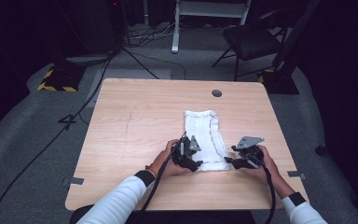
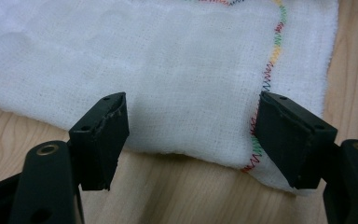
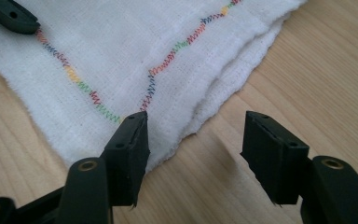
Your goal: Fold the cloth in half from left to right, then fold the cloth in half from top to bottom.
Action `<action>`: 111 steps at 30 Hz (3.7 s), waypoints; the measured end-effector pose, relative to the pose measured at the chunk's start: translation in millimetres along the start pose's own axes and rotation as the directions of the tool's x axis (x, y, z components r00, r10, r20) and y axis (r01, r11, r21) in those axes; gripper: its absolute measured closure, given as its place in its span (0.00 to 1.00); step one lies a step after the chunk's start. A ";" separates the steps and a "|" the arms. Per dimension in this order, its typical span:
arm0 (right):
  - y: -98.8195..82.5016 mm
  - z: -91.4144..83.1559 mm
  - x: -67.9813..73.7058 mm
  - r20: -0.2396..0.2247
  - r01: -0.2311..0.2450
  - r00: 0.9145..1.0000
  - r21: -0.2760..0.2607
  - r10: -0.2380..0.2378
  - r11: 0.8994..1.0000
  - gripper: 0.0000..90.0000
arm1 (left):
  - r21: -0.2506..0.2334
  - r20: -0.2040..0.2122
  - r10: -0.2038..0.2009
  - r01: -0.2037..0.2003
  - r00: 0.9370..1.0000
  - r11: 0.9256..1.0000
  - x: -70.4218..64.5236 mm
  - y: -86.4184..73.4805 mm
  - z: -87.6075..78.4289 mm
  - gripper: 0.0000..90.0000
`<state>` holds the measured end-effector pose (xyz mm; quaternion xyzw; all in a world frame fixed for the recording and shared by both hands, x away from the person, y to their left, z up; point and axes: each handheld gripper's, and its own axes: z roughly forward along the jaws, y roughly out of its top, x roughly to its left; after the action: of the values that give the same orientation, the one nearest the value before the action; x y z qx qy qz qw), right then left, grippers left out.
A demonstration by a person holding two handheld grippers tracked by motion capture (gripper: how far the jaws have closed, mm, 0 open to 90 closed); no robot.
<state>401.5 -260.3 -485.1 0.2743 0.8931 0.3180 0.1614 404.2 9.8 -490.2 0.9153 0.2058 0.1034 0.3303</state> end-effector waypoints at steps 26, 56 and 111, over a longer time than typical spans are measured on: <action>5.7 1.9 44.8 -0.109 0.042 0.993 -0.018 -0.044 0.999 0.46 | -0.019 0.009 -0.028 0.028 1.000 0.999 -12.9 -44.3 -34.1 0.30; 17.9 -17.2 35.5 -0.072 0.013 0.997 -0.114 -0.021 0.993 0.41 | -0.105 -0.017 -0.065 0.063 0.998 0.992 -7.4 -47.2 -68.6 0.23; 95.2 100.7 -59.4 0.033 -0.169 0.985 -0.035 0.170 0.985 0.47 | -0.046 -0.128 -0.305 0.302 0.944 0.952 135.1 6.2 21.4 0.35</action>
<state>532.4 -185.5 -491.0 0.3523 0.8583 0.3398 0.1542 533.8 53.6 -495.3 0.8594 0.3646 0.1149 0.3395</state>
